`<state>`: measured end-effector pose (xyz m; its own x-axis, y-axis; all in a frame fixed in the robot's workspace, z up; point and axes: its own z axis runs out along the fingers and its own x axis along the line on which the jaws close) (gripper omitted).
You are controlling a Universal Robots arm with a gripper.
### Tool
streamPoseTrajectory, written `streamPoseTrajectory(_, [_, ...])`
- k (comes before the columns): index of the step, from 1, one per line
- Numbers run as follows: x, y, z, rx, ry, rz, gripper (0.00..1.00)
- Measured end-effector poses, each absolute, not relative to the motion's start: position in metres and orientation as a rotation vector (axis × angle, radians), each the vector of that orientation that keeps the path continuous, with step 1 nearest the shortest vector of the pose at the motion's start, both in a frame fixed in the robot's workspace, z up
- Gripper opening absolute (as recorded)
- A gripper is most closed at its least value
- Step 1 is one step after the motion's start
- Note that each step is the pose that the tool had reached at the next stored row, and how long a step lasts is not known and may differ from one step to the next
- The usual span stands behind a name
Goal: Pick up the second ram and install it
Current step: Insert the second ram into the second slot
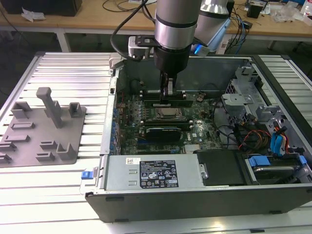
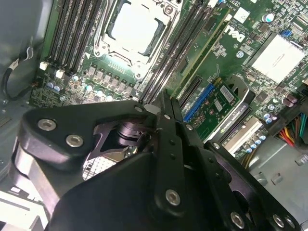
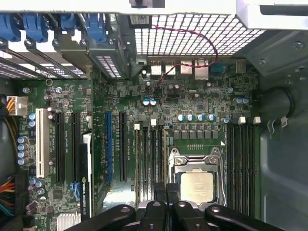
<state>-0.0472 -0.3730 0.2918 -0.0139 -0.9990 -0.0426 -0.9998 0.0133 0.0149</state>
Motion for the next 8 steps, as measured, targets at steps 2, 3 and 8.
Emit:
streamPoseTrajectory(2, [-0.0472, -0.373, 0.2892, -2.192, 2.222, 0.063, 0.09])
streamPoseTrajectory(3, [-0.0472, -0.373, 0.2877, -2.192, 2.222, 0.063, 0.09])
streamPoseTrajectory(8, [-0.0472, -0.373, 0.282, -2.192, 2.222, 0.064, 0.09])
